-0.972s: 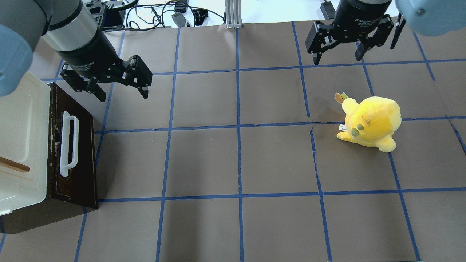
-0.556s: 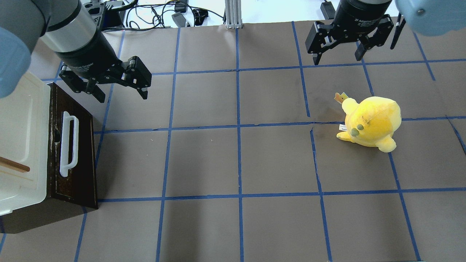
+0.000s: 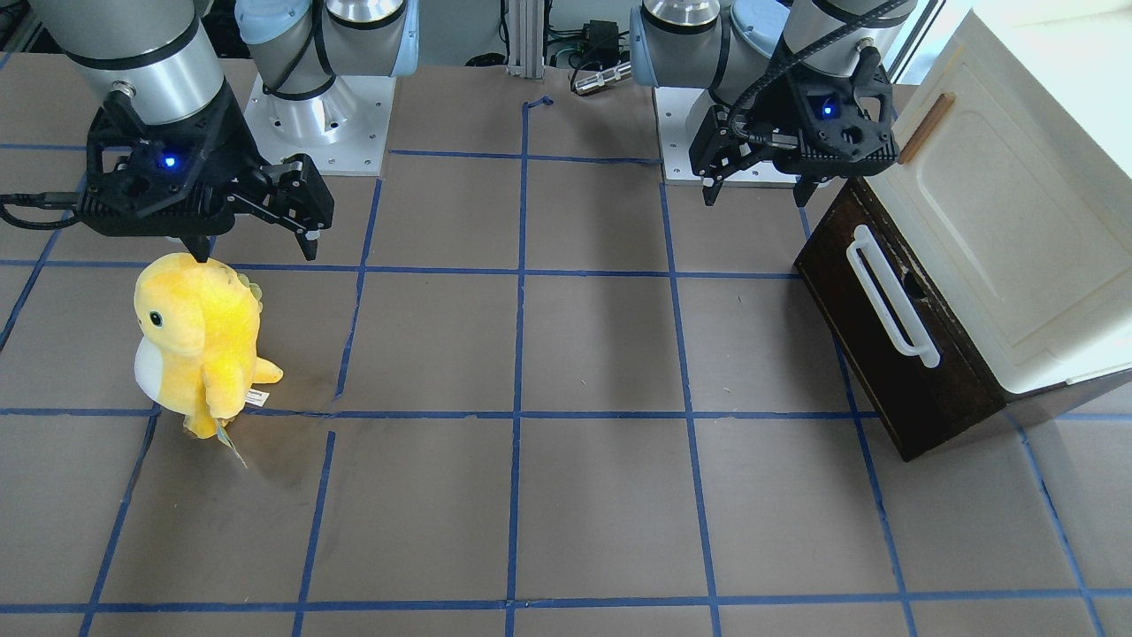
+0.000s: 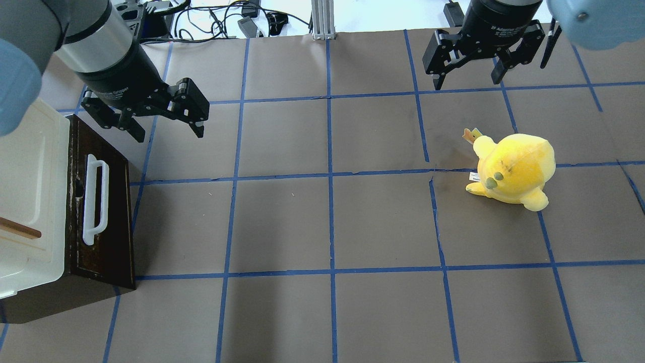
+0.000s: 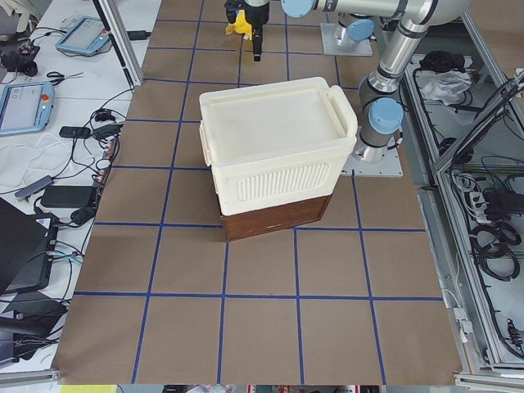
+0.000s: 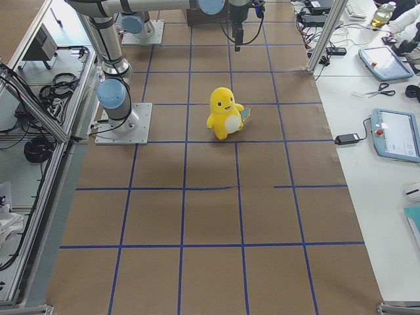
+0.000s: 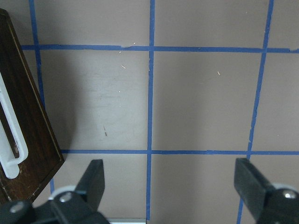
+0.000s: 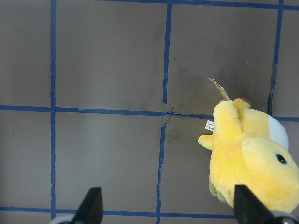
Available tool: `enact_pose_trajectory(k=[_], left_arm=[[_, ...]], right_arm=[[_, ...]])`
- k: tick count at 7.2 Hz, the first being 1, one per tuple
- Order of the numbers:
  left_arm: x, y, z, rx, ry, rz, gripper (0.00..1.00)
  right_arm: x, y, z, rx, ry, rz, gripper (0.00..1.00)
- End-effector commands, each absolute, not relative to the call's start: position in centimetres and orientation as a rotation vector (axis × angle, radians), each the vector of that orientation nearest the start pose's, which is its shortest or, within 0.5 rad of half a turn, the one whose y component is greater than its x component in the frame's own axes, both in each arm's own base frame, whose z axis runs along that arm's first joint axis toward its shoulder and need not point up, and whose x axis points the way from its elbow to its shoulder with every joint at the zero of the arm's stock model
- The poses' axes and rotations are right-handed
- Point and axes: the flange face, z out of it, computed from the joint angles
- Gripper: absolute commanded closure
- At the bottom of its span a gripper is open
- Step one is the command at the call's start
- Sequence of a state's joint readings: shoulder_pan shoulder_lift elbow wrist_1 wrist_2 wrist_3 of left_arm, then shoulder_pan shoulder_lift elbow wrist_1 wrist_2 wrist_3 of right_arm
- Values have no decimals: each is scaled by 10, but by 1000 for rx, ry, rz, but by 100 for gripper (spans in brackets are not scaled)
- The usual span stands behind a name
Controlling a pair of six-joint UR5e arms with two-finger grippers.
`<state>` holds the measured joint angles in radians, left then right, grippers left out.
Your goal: Pull drawer sideways
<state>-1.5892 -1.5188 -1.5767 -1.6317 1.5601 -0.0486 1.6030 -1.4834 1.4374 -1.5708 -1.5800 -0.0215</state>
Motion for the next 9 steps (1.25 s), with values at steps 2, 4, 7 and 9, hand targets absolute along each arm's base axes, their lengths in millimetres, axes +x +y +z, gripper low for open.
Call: enact_pose_trajectory(k=[2,4,7,9], left_arm=[[-143,-471,479,-44,3148,87,0],[-134,-476,463,-36,3050,138,0],[-173,-474,398,205,2678,248,0],[-164,-476,335,275,2468,342,0]], right_arm=[[149,-529,509,-84,3149,-73,0],[149,-529,509,-84,3149,-73,0],[149,-529,509,-84,3149,-73,0],[149,-529,509,-84,3149,-73,0]])
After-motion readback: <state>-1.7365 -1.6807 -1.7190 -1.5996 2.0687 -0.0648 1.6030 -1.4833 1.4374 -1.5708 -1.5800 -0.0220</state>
